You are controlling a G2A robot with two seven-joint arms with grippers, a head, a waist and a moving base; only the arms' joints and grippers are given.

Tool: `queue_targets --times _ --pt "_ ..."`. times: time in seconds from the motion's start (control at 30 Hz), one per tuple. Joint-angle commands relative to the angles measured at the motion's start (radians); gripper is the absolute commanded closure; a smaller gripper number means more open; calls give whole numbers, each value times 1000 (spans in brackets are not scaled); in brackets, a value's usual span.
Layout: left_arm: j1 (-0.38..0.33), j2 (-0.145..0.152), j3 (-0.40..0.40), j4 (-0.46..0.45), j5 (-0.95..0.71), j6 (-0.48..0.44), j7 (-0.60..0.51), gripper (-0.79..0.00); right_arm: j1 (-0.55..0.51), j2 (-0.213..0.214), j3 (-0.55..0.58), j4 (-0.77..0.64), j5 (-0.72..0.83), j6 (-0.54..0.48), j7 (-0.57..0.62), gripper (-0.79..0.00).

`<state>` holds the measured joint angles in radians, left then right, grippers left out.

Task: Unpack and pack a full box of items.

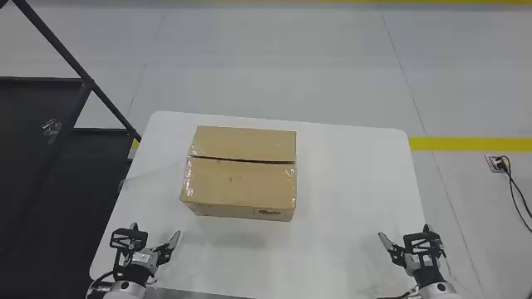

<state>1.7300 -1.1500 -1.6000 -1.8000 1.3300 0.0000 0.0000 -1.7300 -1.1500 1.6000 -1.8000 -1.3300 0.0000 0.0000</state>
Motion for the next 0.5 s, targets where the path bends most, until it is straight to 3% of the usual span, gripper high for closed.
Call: queue_targets --times 0.0,0.47 --pt "0 0 0 0 0 0 0 -785 0 0 0 0 0 0 0 -785" --pt "-2 0 -1 -1 0 0 1 -785 2 0 -3 -7 0 -5 -8 -785"
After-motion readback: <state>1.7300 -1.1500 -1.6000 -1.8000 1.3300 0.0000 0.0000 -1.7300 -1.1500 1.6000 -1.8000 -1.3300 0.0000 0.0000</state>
